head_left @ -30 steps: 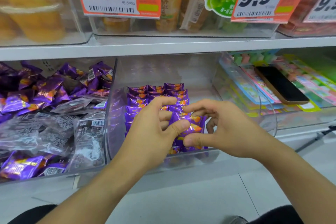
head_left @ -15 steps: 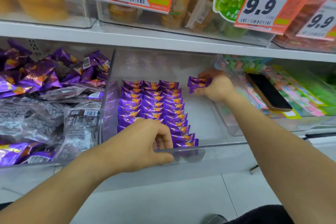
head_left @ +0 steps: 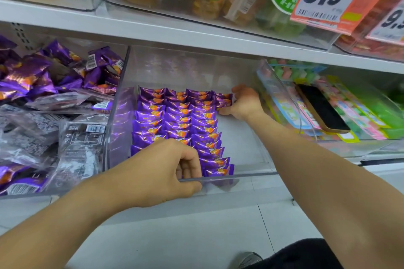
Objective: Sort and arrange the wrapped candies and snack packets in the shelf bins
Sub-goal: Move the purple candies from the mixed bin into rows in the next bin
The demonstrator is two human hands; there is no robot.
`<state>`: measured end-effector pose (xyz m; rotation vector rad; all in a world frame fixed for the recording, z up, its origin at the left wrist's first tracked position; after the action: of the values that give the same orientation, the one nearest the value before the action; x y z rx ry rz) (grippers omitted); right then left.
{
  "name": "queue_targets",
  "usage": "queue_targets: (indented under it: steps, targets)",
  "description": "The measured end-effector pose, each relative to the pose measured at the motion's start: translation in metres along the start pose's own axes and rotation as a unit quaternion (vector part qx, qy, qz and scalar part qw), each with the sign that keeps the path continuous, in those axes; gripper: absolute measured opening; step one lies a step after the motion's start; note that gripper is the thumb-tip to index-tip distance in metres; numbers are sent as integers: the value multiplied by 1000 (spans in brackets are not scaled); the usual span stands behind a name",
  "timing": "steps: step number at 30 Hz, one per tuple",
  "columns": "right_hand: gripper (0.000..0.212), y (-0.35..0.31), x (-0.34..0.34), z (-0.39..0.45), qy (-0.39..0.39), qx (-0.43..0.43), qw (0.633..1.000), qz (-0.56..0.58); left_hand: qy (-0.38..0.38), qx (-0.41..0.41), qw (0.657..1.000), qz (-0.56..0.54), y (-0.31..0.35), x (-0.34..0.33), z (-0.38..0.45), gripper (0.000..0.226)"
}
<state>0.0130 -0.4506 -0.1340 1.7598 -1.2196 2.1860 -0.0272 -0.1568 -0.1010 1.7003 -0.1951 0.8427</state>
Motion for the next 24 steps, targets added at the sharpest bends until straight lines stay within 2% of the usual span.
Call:
queue_targets:
  steps: [8, 18, 24]
  targets:
    - [78, 2, -5, -2, 35, -6, 999, 18, 3, -1, 1000, 11, 1, 0, -1, 12]
    - [56, 7, -5, 5, 36, -5, 998, 47, 2, -1, 1000, 17, 0, 0, -2, 11]
    - [65, 11, -5, 4, 39, -23, 997, 65, -2, 1, 1000, 17, 1, 1, -1, 11]
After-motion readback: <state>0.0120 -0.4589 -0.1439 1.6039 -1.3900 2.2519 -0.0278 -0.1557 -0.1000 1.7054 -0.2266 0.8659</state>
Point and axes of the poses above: each hand's wrist, its own z-axis towards the middle knuckle, its own x-axis out of the back of the hand, y = z × x, the point moved 3 cm from there along z, towards the middle knuckle
